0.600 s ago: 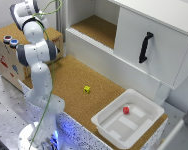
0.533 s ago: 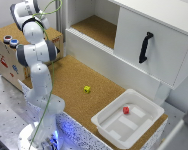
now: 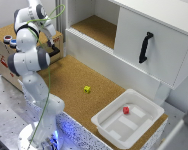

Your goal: Put the grasped purple block on top of the yellow block

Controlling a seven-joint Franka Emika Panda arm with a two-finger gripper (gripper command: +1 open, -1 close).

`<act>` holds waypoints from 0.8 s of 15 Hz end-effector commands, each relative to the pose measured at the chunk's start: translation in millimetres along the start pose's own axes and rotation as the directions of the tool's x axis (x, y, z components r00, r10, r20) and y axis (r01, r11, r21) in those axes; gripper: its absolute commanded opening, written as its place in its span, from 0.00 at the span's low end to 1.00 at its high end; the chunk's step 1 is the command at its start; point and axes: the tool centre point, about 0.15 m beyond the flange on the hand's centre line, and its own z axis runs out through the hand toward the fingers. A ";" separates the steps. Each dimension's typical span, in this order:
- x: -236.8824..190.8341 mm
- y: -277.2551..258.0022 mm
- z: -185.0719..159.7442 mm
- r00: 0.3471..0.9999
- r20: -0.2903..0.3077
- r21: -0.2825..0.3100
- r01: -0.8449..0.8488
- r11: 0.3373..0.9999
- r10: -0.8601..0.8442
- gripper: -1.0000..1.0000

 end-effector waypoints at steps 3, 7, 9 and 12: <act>-4.4 98.7 56.2 0.997 -0.060 0.216 0.068 0.974 -0.056 0.00; 11.9 150.6 83.1 0.992 -0.057 0.250 0.124 0.960 -0.113 0.00; 24.9 171.5 98.1 0.994 -0.041 0.269 0.112 0.957 -0.105 0.00; 47.8 193.1 123.3 0.993 -0.036 0.274 0.117 0.954 -0.111 0.00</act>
